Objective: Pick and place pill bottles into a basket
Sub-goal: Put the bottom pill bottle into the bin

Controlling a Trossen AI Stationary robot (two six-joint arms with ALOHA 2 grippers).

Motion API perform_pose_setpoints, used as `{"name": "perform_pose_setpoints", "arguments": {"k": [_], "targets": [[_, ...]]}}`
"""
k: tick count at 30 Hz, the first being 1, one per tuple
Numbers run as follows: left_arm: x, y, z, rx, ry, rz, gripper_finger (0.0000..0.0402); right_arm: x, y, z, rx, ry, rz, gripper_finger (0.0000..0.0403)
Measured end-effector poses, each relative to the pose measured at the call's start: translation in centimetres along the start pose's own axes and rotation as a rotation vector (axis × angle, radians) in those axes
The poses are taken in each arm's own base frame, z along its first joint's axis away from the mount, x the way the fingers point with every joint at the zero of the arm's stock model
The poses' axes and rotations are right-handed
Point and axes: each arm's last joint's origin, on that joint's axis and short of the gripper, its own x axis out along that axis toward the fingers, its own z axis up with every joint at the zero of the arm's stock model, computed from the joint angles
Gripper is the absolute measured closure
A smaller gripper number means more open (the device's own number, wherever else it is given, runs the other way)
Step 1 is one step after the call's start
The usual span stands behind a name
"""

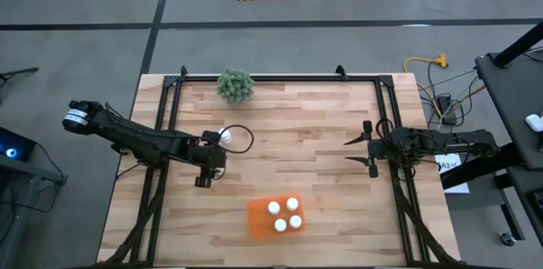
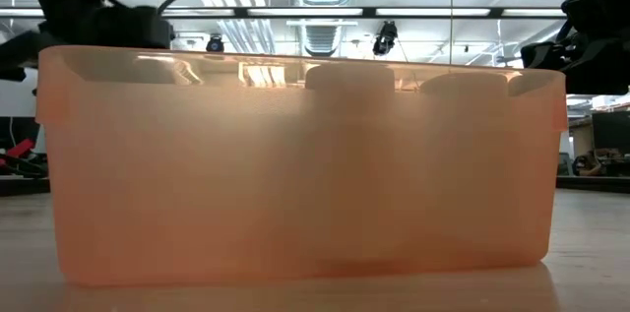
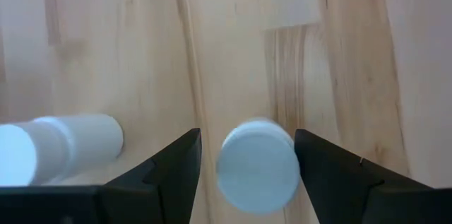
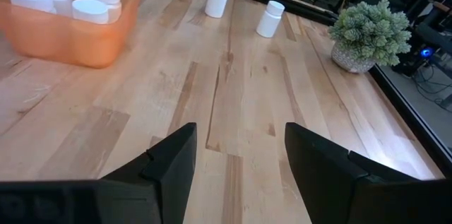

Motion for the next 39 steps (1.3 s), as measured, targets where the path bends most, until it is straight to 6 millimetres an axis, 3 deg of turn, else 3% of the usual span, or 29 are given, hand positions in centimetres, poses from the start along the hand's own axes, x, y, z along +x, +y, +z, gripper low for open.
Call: {"name": "perform_pose_setpoints", "arguments": {"k": [13, 16, 20, 28, 39], "targets": [[0.7, 0.0, -0.7, -0.027, 0.013, -0.009, 0.0193, 0.0, 0.0, 0.0, 0.0, 0.0, 0.0, 0.0197], [0.7, -0.1, -0.7, -0.027, 0.016, -0.014, 0.021, 0.0, 0.0, 0.0, 0.0, 0.0, 0.0, 0.0197], [0.7, -0.1, -0.6, -0.029, 0.009, -0.024, 0.0263, 0.0, 0.0, 0.0, 0.0, 0.0, -0.001, 0.0197], [0.6, -0.2, -0.5, -0.027, 0.011, -0.054, 0.0262, 0.0, 0.0, 0.0, 0.0, 0.0, 0.0, 0.0197], [-1.2, -0.4, 1.7, -0.017, -0.073, -0.129, 0.0262, 0.0, 0.0, 0.0, 0.0, 0.0, 0.0, 0.0197]]}}
